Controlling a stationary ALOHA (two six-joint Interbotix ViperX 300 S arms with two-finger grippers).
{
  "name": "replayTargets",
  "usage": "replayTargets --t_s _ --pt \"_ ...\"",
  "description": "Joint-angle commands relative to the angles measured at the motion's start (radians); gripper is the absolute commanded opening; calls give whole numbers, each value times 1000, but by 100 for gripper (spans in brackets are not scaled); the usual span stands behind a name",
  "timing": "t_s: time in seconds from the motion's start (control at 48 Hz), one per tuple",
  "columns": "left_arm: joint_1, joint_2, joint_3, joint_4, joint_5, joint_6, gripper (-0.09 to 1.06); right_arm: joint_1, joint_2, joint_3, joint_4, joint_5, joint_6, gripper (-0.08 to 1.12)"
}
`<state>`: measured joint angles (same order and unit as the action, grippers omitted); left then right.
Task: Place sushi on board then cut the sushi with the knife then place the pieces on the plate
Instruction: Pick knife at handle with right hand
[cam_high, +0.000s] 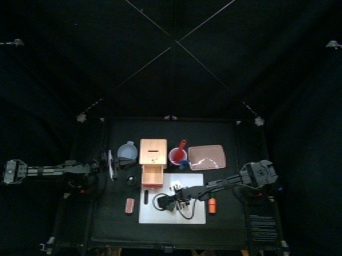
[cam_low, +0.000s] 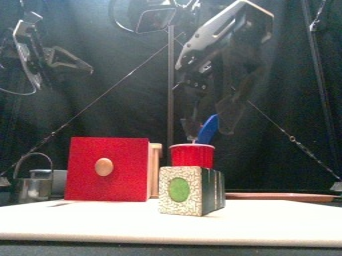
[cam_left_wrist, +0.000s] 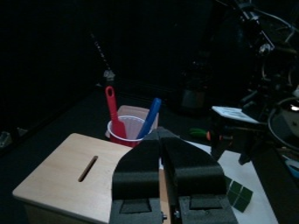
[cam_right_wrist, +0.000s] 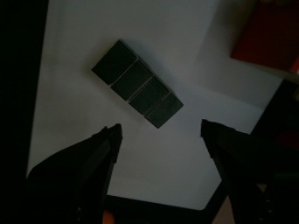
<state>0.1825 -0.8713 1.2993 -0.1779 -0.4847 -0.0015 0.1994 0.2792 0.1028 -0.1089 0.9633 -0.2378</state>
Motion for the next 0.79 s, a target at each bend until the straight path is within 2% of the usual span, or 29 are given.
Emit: replayTargets --t_s 0.021,0.125,0.333,0.562,0.708,0.792 --pt "3 5 -26 -28 -9 -3 30 8 12 -38 -6 -15 -49 100" --pt "2 5 -26 -57 -9 -2 30 14 41 -34 -15 -20 -107 100" --pt "3 5 -28 -87 -9 -3 30 21 51 3 0 -64 -199 97" --pt "3 5 -28 -107 -9 -3 30 25 66 23 17 -103 -258 76" --pt "3 5 -26 -126 -9 -3 30 26 60 28 -28 -78 -302 60" --pt "5 5 -26 -141 -9 -3 30 31 57 29 -40 -37 -383 56"
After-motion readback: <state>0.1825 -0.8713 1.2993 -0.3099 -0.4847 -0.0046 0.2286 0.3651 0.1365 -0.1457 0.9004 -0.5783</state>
